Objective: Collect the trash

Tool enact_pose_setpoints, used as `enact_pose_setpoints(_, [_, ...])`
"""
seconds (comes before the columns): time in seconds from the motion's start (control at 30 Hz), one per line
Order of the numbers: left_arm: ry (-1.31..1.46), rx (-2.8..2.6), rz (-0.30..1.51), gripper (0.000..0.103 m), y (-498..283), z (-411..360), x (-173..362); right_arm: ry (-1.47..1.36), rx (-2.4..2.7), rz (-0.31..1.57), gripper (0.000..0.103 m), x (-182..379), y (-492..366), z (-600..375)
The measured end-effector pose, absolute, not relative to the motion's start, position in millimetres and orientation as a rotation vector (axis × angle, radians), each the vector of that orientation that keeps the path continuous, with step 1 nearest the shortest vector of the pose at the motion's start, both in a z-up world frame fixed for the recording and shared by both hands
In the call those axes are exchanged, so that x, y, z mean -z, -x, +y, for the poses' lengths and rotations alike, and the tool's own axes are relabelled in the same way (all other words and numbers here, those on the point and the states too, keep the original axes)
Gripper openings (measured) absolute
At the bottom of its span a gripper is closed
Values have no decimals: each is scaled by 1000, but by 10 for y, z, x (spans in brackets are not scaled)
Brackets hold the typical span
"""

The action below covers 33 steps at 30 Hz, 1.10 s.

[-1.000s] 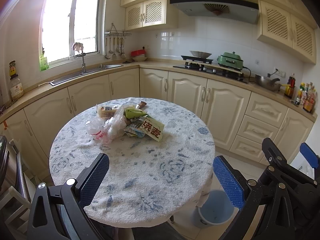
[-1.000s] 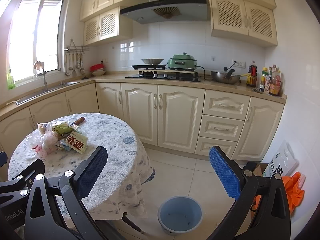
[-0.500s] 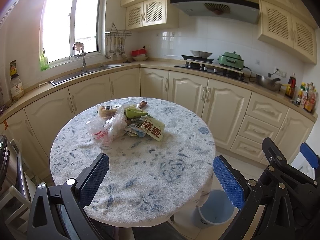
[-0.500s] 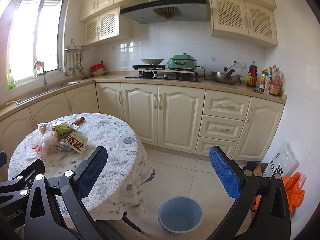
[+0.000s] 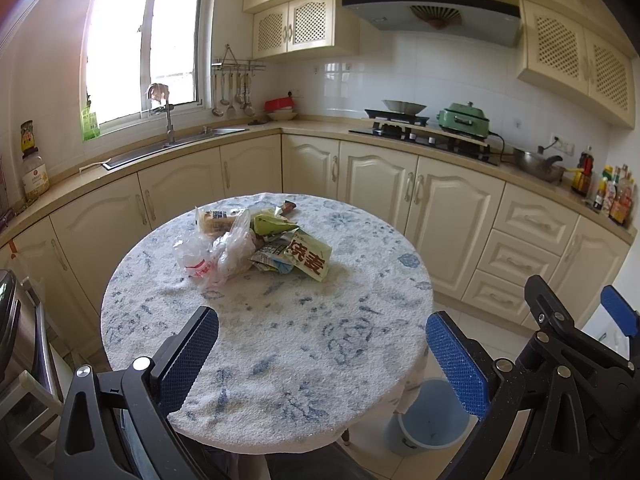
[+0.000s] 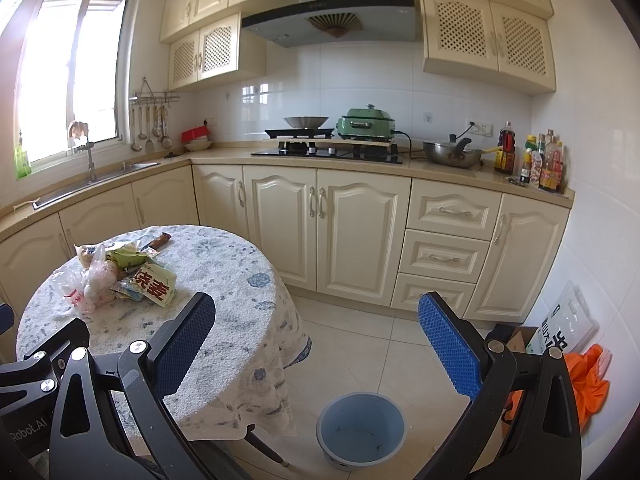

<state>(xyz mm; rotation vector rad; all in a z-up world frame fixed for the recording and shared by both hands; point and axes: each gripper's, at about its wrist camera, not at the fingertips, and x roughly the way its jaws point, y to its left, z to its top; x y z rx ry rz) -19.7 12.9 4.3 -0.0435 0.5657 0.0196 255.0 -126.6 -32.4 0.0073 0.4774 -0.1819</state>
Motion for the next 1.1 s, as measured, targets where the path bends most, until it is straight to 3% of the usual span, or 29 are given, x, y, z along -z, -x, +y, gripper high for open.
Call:
enact_pose_setpoints(0.5, [56, -34, 601, 102, 32, 217, 18, 5, 169, 510, 103, 401, -2686, -1179])
enact_pose_setpoints(1.1, [169, -116, 775, 102, -721, 830, 415, 116, -1, 695, 103, 891, -3504, -497])
